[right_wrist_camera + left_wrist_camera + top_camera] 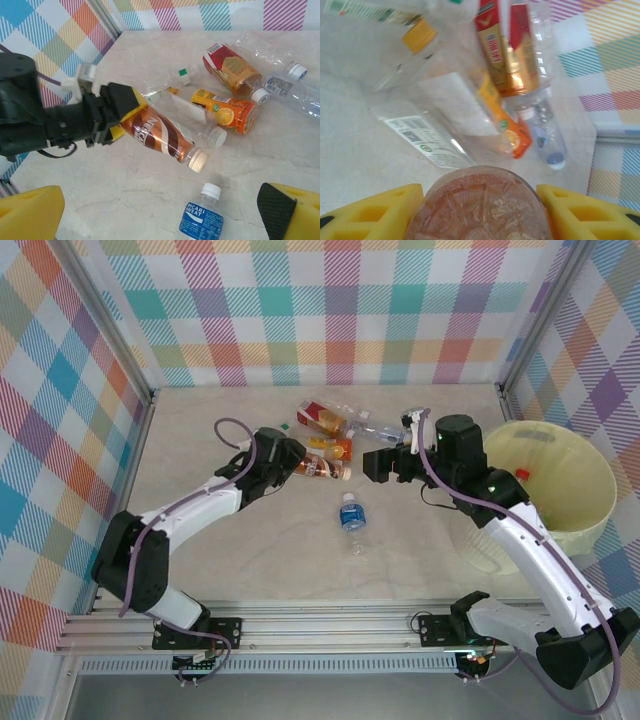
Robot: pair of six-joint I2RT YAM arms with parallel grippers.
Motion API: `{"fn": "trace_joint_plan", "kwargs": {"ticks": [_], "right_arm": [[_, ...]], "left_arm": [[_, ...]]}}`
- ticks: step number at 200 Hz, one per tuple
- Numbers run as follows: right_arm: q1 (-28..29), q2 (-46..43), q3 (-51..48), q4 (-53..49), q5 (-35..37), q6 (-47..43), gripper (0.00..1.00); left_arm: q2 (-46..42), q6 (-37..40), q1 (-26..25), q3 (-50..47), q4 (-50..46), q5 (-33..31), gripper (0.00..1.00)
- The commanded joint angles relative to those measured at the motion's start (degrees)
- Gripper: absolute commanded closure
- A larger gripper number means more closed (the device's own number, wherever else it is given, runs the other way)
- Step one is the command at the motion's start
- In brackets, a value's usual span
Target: Put the plastic bottles in the bin
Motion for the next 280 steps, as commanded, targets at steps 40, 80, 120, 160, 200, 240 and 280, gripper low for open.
{"fn": "trace_joint_plan", "kwargs": {"ticks": [40, 80, 120, 160, 200, 240, 280], "right_arm": [[0.11, -0.26, -0.48, 1.61, -2.55, -3.22, 0.0], [0.1, 1.7, -0.23, 1.39, -10.27, -3.58, 0.0], [0.14, 4.02, 0.11, 2.07, -18.45, -3.97, 0.0], [0.2, 5.06, -0.04, 3.01, -17.79, -4.1, 0.0], [0.23, 6.92, 0.21, 3.66, -21.26, -2.77, 0.11], [0.2, 6.73, 0.37, 2.07, -20.22, -4.21, 0.38], [0.2, 5.83, 0.05, 1.36, -14.81, -3.06, 0.52]], "left_arm": [[-7.08, 22.87, -2.39, 3.92, 1.71, 7.12, 0.63], [-5.89, 31.37, -4.89, 9.91, 2.55, 17.97, 0.62], [-3.81, 35.77, -6.66, 14.43, 4.47, 26.99, 0.62], [-1.38, 36.62, -7.88, 17.34, 7.02, 35.29, 0.62], [-0.52, 37.12, -8.61, 18.15, 7.48, 35.35, 0.62], [0.26, 37.84, -8.59, 18.33, 7.26, 33.3, 0.62], [1.98, 36.53, -8.6, 21.32, 3.83, 30.3, 0.25]]}}
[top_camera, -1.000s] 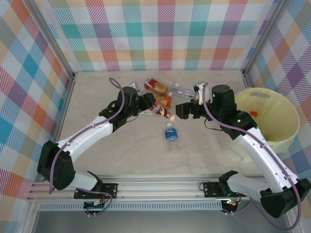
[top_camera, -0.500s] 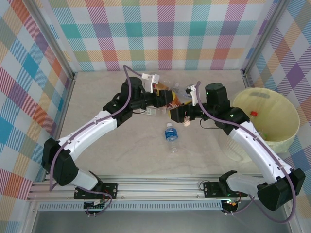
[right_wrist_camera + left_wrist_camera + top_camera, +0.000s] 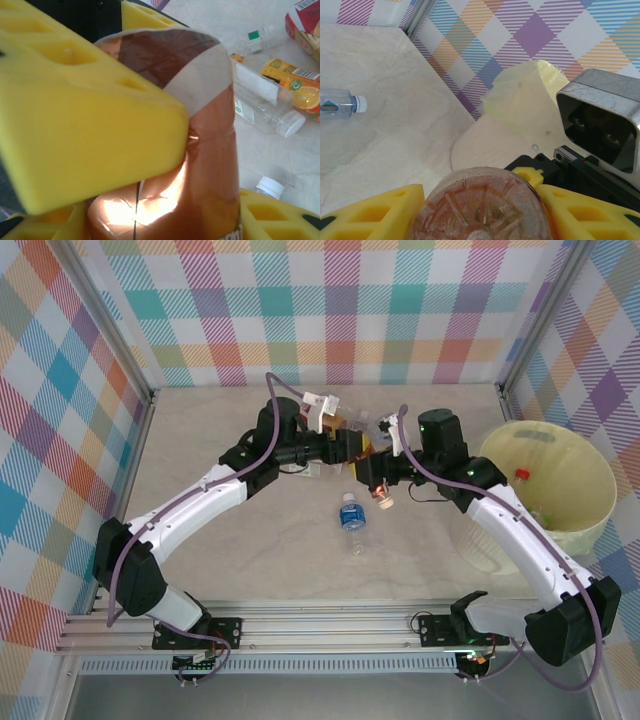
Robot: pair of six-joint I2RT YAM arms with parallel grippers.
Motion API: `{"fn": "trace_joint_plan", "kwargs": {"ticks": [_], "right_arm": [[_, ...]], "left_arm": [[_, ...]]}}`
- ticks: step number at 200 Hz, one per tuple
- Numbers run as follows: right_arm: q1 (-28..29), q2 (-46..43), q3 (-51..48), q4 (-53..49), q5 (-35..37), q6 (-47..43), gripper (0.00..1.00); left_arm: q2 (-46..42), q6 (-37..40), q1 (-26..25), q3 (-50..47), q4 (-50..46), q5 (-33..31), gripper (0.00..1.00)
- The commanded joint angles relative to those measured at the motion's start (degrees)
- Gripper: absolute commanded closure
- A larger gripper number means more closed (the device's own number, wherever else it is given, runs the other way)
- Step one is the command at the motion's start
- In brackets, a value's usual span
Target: Put the plastic bottles in the bin
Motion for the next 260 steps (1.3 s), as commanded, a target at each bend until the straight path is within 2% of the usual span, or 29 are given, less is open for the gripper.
{"fn": "trace_joint_plan", "kwargs": {"ticks": [1, 9, 17, 46, 87, 110, 130, 147, 195, 225, 260], "right_arm": [[0.6, -1.41, 0.04, -0.22, 2.25, -0.02, 0.52], [0.63, -1.48, -0.09, -0.39, 4.33, -0.07, 0.54], [0.6, -1.39, 0.07, -0.93, 6.7, -0.22, 0.56], [0.51, -1.1, 1.11, -3.41, 14.48, -0.41, 0.6], [0.48, -3.2, 3.14, -5.94, 26.53, -0.82, 0.65], [0.46, -5.75, 4.87, -6.95, 33.81, -1.96, 0.65], [0.51, -8.74, 5.65, -6.56, 39.45, -4.09, 0.65], [0.51, -10.65, 6.7, -6.79, 43.95, -6.23, 0.66], [-1.25, -14.6, 7.92, -5.41, 60.09, -11.11, 0.67], [-6.16, -17.26, 6.5, -2.87, 62.43, -12.41, 0.66], [-14.64, -18.22, 5.54, -5.19, 61.89, -10.93, 0.66]], "left_arm": [[1.03, 0.02, -0.65, 3.64, -0.58, -3.94, 0.24], [1.21, -0.18, -0.64, 4.07, -1.66, -5.83, 0.14], [1.2, -0.27, -0.66, 4.25, -2.09, -6.78, 0.08], [0.08, -1.5, -0.65, 4.4, -1.45, -7.93, 0.0], [-4.76, -6.08, -0.62, 2.49, -1.7, -13.18, 0.0], [-9.32, -6.43, -0.66, -1.19, -2.03, -21.48, 0.0], [-12.11, -6.57, -0.62, -4.36, -3.94, -31.48, 0.0], [-13.25, -6.87, -0.57, -6.02, -5.49, -35.81, 0.0], [-12.35, -7.4, -0.57, -6.61, -9.88, -38.91, 0.0], [-11.5, -7.32, -0.57, -6.88, -10.4, -39.13, 0.0], [-11.28, -6.3, -0.47, -7.73, -9.64, -38.68, 0.0]]}}
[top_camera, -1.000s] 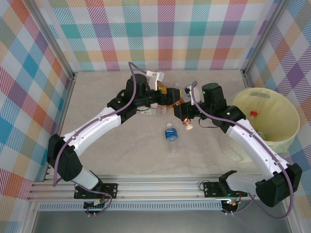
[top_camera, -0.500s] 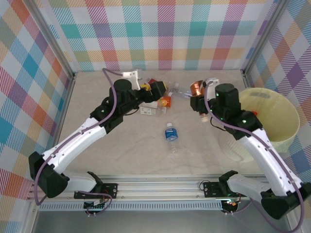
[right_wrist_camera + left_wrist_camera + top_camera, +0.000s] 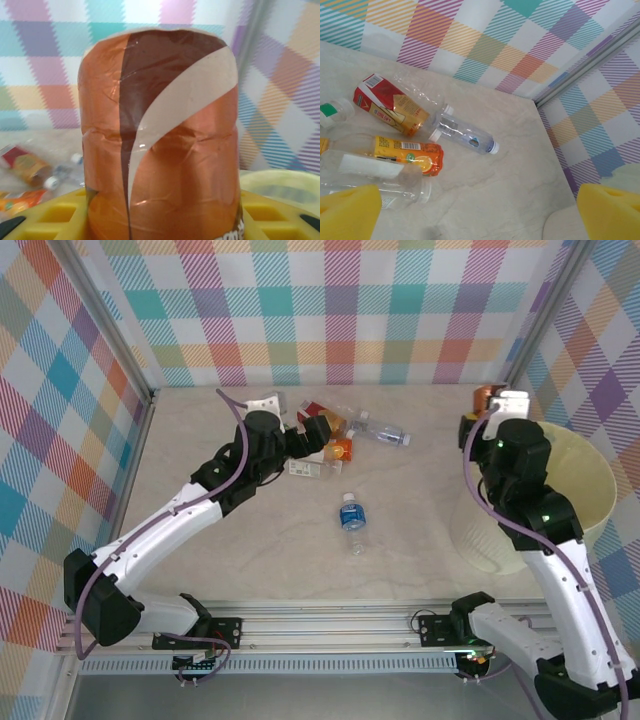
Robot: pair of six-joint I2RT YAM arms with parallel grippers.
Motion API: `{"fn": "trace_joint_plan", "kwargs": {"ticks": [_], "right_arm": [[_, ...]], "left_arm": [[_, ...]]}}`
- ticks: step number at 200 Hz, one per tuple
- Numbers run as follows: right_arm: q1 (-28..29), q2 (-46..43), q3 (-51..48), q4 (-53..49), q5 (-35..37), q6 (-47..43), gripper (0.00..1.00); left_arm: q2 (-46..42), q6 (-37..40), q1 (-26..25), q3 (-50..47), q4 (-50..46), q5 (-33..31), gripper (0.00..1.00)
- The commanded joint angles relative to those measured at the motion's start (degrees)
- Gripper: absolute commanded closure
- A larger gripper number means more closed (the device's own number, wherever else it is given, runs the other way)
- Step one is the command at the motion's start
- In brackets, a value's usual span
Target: Put the plastic bottles in the bin
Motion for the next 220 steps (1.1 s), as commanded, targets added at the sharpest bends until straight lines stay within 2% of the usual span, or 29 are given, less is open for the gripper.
{"fn": "trace_joint_plan", "kwargs": {"ticks": [1, 44, 70, 104, 149, 170, 182, 194, 220], "right_arm": [[-4.74, -0.69, -0.91, -0.07, 2.22, -0.17, 0.66], [-10.99, -1.38, -0.8, -3.39, 2.2, 0.12, 0.65], [-14.64, -2.65, -2.07, -5.35, 1.42, 1.31, 0.64], [-15.1, -5.29, -4.12, -7.15, -4.77, 5.22, 0.49], [-15.1, -3.45, -2.72, -9.37, -9.56, 6.59, 0.21], [-15.1, -3.25, -2.33, -9.4, -9.49, 7.21, 0.13], [-15.11, -3.39, -2.0, -9.41, -10.22, 7.58, 0.12], [-15.09, -3.31, -1.31, -9.28, -14.69, 7.66, 0.11], [-14.57, -1.05, 1.13, -9.06, -34.61, 10.62, 0.11]], "left_arm": [[0.3, 0.59, -0.21, -1.38, -0.01, -0.95, 0.0], [-0.37, 2.41, -0.21, -2.46, 0.57, -0.72, 0.0], [0.03, 2.55, 0.04, -2.22, -0.99, -2.96, 0.0], [0.9, 0.72, 0.76, -2.06, -2.76, -5.41, 0.0], [1.59, -2.22, 1.54, -2.37, -3.97, -6.06, 0.0], [1.68, -3.36, 1.98, -2.43, -4.96, -6.43, 0.0], [1.71, -3.72, 2.31, -2.45, -5.39, -6.11, 0.0], [2.05, -3.86, 2.5, -2.5, -5.48, -5.28, 0.0], [2.91, -5.87, 2.94, -2.14, -8.65, -6.23, 0.0]]}}
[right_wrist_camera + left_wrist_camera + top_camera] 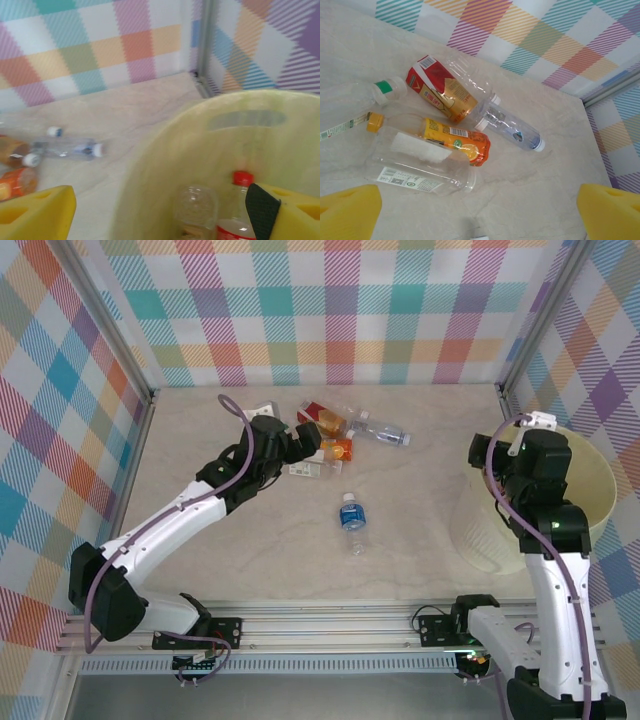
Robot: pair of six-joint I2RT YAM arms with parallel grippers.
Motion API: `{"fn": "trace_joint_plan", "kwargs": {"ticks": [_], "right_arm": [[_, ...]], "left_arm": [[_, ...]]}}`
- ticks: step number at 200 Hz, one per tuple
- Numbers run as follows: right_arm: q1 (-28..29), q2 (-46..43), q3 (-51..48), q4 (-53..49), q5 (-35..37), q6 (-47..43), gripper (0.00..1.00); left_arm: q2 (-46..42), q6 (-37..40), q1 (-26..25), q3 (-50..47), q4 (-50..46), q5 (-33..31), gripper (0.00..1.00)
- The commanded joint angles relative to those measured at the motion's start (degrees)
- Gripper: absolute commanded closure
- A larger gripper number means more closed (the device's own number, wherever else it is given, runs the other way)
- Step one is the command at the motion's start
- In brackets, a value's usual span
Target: Put the plastic bottles in the bin
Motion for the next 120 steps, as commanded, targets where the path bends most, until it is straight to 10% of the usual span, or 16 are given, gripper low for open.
{"fn": "trace_joint_plan", "kwargs": {"ticks": [1, 19, 54, 120], "right_arm": [[0.53, 1.62, 3.67, 0.43, -18.55, 3.8, 0.11], [7.32, 4.98, 4.23, 1.89, -24.68, 4.77, 0.03], [27.27, 16.02, 6.84, 2.09, -15.01, 0.46, 0.0], [38.6, 32.09, -2.94, 4.63, -1.66, 18.65, 0.0]], "left_arm": [[1.05, -2.56, 0.65, 0.0, -4.04, -1.24, 0.0], [1.28, -4.81, 1.28, -0.61, -4.91, -2.08, 0.0], [0.01, -8.98, 2.86, -2.9, -6.05, -3.55, 0.0], [-4.65, -12.75, 5.68, -7.49, -8.87, -6.12, 0.0]]}}
